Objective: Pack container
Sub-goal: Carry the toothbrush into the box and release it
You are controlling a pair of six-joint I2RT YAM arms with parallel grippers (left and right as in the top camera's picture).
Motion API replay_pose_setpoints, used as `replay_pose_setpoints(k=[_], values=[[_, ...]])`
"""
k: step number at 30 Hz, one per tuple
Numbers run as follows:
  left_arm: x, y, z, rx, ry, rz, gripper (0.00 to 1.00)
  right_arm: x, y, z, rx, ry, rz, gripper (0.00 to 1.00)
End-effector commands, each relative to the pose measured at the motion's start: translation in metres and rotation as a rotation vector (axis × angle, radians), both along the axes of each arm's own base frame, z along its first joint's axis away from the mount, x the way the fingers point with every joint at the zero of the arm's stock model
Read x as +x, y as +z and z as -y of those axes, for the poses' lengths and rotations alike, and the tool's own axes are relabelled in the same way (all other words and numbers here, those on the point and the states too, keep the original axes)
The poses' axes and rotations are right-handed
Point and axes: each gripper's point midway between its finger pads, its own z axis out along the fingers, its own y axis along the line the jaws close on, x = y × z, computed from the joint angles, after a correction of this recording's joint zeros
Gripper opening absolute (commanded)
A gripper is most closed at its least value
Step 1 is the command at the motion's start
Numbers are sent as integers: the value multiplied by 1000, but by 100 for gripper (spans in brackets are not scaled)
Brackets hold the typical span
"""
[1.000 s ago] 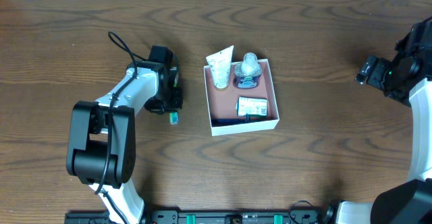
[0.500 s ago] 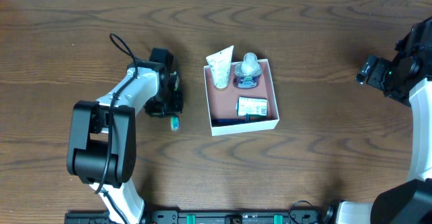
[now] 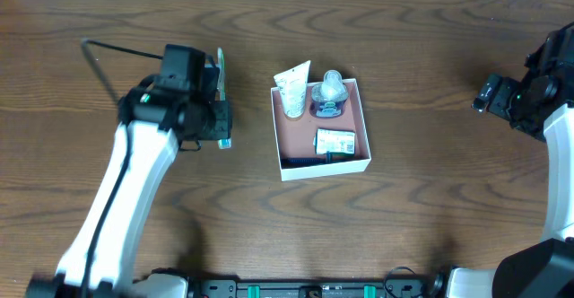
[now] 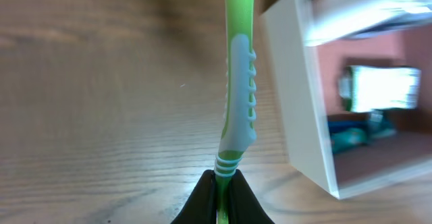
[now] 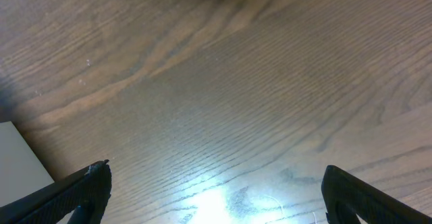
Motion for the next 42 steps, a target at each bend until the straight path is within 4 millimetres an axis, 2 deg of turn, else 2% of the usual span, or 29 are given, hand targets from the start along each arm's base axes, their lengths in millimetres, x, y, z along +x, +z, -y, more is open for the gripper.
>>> replay_pose_setpoints(k=[1,4,7,11,15,20,24,27,33,38,39,40,41,42], values=[[-14,32,20,-32,-127,101,6,0,0,1,4,-14,2,99],[-31,52,44,-42,-270,182,6,0,0,1,4,-14,2,99],[-46,60,68,-28,-427,232,6,0,0,1,4,-14,2,99],[-59,56,103,7,-656,280,6,0,0,1,4,-14,2,99],[-56,41,126,61,-797,299,6,0,0,1,4,-14,2,99],[-39,9,136,138,-882,264,6,0,0,1,4,-14,2,99],[-22,-18,133,219,-869,220,6,0,0,1,4,-14,2,99],[-18,-34,135,244,-916,194,6,0,0,1,4,-14,2,99],[-13,-50,138,251,-928,166,6,0,0,1,4,-14,2,99],[-12,-52,139,251,-928,164,6,0,0,1,4,-14,2,99],[-12,-52,139,251,-928,167,8,0,0,1,4,-14,2,99],[-12,-51,139,251,-928,168,17,0,0,1,4,-14,2,99],[-11,-51,140,250,-928,170,35,0,0,1,4,-14,2,99],[-11,-51,140,250,-927,174,44,0,0,1,4,-14,2,99]])
